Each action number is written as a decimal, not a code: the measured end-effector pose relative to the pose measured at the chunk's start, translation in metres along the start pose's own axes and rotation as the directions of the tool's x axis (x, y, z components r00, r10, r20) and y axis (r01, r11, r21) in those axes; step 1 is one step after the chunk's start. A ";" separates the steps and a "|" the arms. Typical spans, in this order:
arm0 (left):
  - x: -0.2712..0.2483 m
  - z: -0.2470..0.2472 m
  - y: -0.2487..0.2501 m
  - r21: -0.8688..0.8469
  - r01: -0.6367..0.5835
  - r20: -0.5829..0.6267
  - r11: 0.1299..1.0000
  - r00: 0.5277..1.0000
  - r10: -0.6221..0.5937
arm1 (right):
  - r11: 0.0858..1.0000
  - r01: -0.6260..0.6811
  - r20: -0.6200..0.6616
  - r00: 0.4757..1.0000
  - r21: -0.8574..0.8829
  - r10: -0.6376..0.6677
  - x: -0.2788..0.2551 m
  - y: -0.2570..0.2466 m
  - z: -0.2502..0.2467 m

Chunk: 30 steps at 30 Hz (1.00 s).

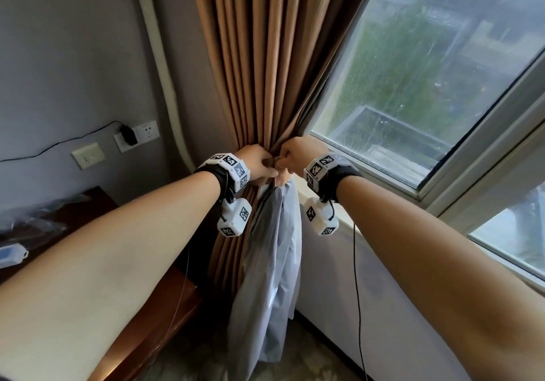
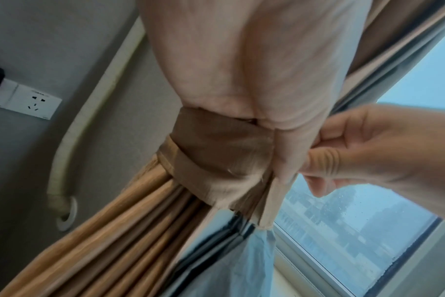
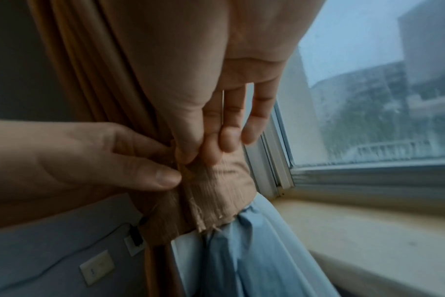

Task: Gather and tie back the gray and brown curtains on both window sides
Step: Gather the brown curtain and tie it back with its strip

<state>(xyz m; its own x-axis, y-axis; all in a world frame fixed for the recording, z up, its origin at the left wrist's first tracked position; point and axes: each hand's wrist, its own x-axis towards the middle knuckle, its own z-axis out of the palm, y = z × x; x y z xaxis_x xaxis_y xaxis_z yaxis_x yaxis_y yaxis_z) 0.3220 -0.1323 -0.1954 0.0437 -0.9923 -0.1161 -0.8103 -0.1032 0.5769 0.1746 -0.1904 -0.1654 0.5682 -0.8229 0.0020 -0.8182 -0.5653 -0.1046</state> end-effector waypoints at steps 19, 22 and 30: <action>-0.021 -0.054 0.011 -0.556 -0.076 -0.541 0.828 0.789 -0.291 | 0.551 -0.151 -0.034 0.950 0.821 0.311 -0.019 -0.021 -0.024; -0.033 -0.066 0.012 -0.466 -0.008 -0.467 0.885 0.852 -0.238 | 0.568 -0.220 -0.012 0.926 0.793 0.376 -0.018 -0.042 -0.028; -0.062 -0.096 -0.002 -0.061 0.084 -0.118 0.995 0.989 -0.091 | 0.627 -0.323 -0.063 0.856 0.709 0.513 -0.040 -0.087 -0.028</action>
<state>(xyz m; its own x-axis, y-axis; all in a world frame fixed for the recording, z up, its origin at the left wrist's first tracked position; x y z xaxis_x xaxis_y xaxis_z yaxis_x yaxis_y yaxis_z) 0.3768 -0.0776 -0.1119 0.1863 -0.9799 -0.0716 -0.7663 -0.1905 0.6136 0.2207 -0.1098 -0.1284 0.0617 -0.9980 0.0109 -0.6349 -0.0477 -0.7711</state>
